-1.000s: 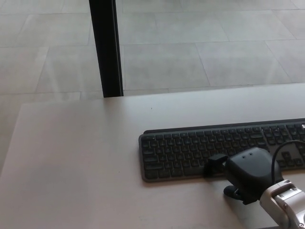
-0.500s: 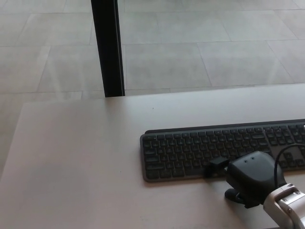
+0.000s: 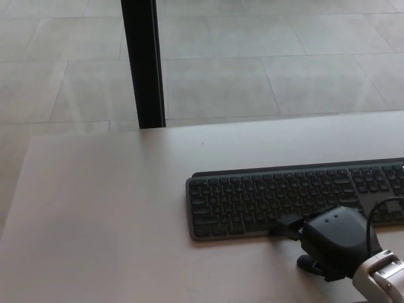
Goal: The robot uses its right fingers to click on the space key of the black keyboard placed on the center of the white desk.
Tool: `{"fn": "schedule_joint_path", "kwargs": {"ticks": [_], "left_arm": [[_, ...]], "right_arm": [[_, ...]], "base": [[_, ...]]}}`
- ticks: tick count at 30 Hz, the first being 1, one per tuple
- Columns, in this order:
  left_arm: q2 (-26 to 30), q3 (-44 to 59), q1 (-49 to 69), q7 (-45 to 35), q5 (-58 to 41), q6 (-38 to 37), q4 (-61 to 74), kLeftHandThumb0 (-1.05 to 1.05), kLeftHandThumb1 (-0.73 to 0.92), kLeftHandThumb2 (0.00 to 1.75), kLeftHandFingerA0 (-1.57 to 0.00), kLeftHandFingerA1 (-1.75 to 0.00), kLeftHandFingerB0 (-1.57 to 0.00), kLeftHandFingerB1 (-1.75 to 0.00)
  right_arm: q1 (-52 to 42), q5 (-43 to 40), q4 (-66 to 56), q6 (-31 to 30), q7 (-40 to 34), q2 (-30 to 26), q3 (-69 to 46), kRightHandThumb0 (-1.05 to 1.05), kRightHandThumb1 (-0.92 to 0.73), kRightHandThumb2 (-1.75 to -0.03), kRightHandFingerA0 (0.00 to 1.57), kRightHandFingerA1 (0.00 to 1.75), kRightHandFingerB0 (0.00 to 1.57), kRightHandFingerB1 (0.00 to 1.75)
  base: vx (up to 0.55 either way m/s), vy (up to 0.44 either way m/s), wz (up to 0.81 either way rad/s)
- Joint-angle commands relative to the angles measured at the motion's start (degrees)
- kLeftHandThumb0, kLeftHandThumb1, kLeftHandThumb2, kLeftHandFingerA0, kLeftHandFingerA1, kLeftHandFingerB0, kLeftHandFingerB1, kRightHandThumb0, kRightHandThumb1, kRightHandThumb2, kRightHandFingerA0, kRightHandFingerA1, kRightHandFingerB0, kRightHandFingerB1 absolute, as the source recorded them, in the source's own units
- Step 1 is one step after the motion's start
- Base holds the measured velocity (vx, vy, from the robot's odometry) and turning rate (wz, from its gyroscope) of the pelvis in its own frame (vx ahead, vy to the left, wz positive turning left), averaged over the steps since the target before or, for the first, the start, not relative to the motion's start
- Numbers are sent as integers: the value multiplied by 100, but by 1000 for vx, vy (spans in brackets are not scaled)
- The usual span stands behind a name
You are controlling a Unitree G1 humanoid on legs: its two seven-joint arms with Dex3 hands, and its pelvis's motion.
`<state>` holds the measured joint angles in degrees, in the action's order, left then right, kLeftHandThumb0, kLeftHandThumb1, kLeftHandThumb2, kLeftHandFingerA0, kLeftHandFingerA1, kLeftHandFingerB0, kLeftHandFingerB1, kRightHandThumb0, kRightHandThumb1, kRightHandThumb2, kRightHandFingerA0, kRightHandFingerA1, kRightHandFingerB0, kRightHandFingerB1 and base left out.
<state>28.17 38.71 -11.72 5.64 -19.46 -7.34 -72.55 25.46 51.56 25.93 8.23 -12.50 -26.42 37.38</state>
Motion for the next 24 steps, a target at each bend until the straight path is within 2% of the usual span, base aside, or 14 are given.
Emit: {"fn": "schedule_joint_path", "kwargs": {"ticks": [1,2,5,11,14,15,16,17,19,20,21,24], "left_arm": [[121,48,0,-36,-116,-45,-32,-48,58,57,-80,-74,-69,-59],[119,12,15,-21,-69,-82,-44,-49,58,57,-86,-79,-72,-60],[118,4,9,-9,-60,-88,-40,-49,59,58,-88,-80,-76,-61],[96,88,11,7,-145,-64,-41,-49,58,57,-86,-81,-74,-61],[97,20,41,-5,-66,-69,-42,-51,59,58,-88,-81,-74,-61],[93,29,43,9,-76,-64,-41,-51,59,58,-88,-81,-74,-61],[88,34,49,-3,-82,-87,-42,-51,58,59,-89,-86,-75,-62],[86,44,55,10,-94,-81,-34,-51,58,58,-89,-87,-76,-63],[84,45,63,21,-90,-82,-38,-50,58,59,-88,-84,-75,-63],[80,43,67,22,-86,-98,-36,-50,58,59,-88,-84,-75,-63],[85,14,70,45,-53,-91,-41,-51,59,58,-88,-84,-75,-61],[90,31,104,4,-72,-91,-30,-50,60,58,-86,-85,-74,-60]], "right_arm": [[-155,-80,143,46,411,-70,-70,-40,-67,-64,68,152,70,52],[-97,-126,146,18,391,-47,-160,-40,-68,-63,67,158,71,51],[-24,-117,125,12,414,-49,-256,-41,-69,-62,67,162,71,50],[196,-315,83,116,547,-12,-533,-40,-69,-63,71,164,71,52],[239,-1030,-184,59,1030,141,-1084,-35,-65,-67,84,155,73,52],[245,-1177,-245,56,1114,165,-1194,-35,-65,-67,84,155,73,52],[292,-1441,-390,-35,1318,223,-1443,-33,-65,-65,88,147,74,51],[338,-1647,-522,-157,1445,290,-1650,-34,-66,-66,85,150,74,51],[428,-2090,-765,-385,1752,389,-2031,-29,-67,-61,92,148,73,48],[472,-2246,-841,-434,1833,412,-2171,-29,-67,-61,92,148,73,48],[614,-2738,-1048,-502,2009,434,-2536,-26,-66,-65,86,157,70,52],[758,-3236,-1382,-823,2322,479,-3005,-24,-67,-63,86,149,70,48]], "base": [[0,0,0],[0,0,0],[0,0,0],[0,0,0],[0,0,0],[0,0,0],[0,0,0],[0,0,0],[0,0,0],[0,0,0],[0,0,0],[0,0,0]]}}
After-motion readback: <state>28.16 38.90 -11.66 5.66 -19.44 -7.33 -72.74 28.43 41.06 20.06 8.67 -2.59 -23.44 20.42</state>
